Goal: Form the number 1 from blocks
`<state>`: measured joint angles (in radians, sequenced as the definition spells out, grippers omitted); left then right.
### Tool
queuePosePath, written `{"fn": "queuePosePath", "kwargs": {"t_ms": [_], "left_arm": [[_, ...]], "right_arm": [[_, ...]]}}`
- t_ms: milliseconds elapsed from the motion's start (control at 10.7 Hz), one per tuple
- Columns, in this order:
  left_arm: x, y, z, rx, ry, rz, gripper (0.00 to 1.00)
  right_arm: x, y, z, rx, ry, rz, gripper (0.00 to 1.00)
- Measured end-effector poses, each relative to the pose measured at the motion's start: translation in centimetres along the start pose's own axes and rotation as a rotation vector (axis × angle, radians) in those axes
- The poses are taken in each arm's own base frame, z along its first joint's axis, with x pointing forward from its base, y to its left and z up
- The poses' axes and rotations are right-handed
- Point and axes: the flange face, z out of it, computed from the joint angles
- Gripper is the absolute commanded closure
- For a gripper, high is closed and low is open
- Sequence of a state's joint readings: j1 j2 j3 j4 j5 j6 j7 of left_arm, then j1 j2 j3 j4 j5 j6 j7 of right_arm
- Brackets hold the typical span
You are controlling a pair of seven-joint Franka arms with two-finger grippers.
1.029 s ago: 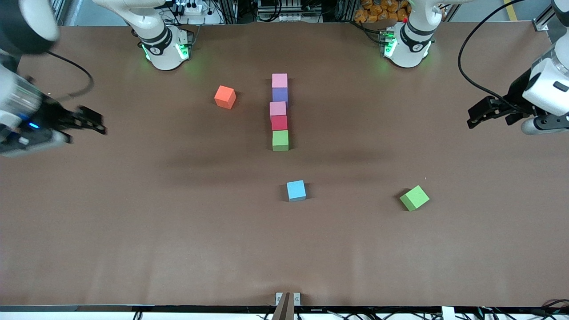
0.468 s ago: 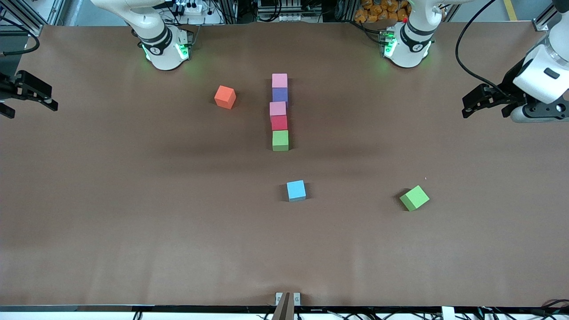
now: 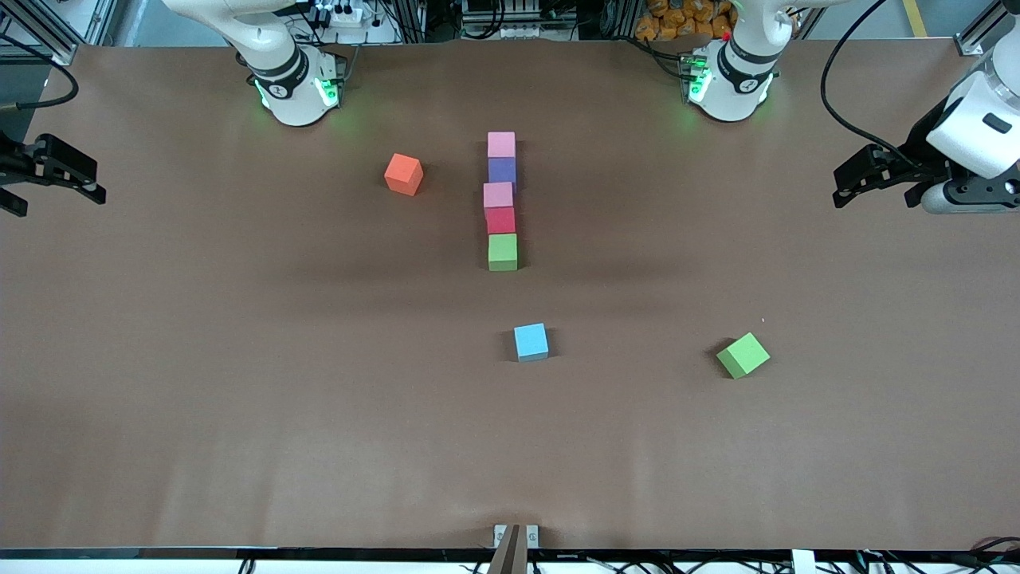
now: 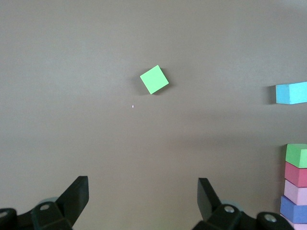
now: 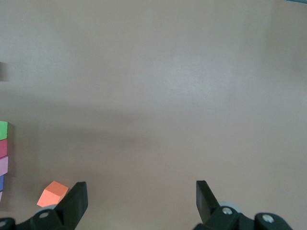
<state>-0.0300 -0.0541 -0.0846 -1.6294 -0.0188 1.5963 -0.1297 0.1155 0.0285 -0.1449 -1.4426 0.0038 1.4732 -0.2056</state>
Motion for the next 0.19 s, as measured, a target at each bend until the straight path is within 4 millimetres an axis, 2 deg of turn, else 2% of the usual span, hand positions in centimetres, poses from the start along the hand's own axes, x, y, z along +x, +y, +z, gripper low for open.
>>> {"fn": "queuePosePath", "kwargs": {"t_ms": [187], "left_arm": [[-0.18,-0.03,-0.49,0.001,-0.003,0.0,0.0]], "right_arm": [[0.26,-0.35,0.33,0.0,-0.006,-0.007,0.0]]}}
